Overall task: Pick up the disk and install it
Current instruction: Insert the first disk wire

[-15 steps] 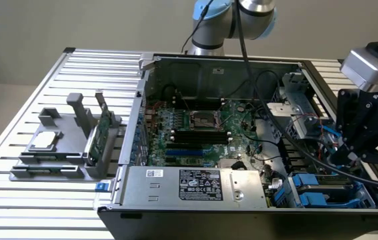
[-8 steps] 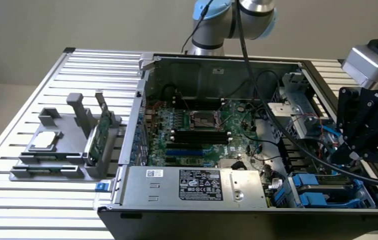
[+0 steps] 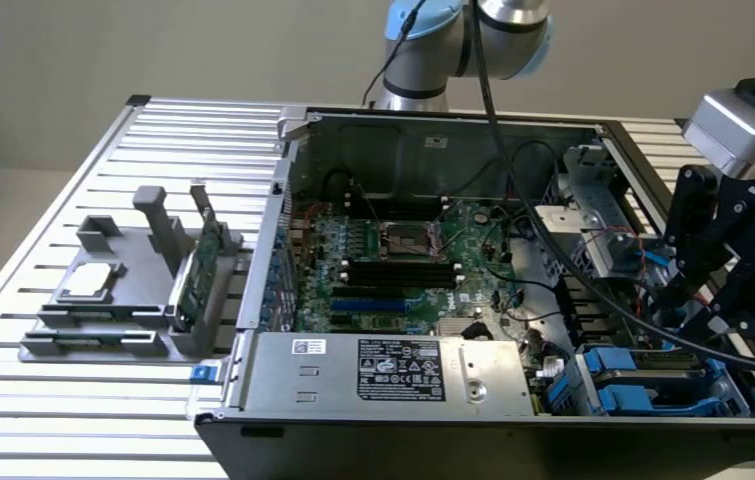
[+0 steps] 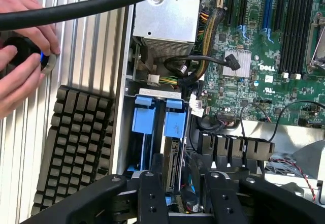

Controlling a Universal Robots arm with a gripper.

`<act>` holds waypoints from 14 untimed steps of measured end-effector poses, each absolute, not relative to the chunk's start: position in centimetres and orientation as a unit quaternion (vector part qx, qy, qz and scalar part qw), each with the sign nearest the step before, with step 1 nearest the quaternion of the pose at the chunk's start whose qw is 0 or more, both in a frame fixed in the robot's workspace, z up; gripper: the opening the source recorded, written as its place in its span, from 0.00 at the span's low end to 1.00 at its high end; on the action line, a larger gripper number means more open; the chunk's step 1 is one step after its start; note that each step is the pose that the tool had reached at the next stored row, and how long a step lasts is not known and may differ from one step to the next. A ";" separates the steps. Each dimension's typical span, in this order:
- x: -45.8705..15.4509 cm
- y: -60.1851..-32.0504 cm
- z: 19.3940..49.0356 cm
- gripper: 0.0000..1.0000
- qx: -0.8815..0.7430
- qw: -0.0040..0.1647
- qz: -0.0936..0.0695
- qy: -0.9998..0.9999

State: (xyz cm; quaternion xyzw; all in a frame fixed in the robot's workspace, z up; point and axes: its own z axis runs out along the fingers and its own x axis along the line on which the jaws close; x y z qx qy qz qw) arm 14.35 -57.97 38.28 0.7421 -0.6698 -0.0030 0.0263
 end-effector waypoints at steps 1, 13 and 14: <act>14.4 -58.0 38.3 0.36 0.742 0.026 -0.003 -0.670; 14.4 -58.0 38.3 0.36 0.742 0.026 -0.003 -0.670; 14.3 -58.0 38.3 0.36 0.742 0.026 -0.003 -0.670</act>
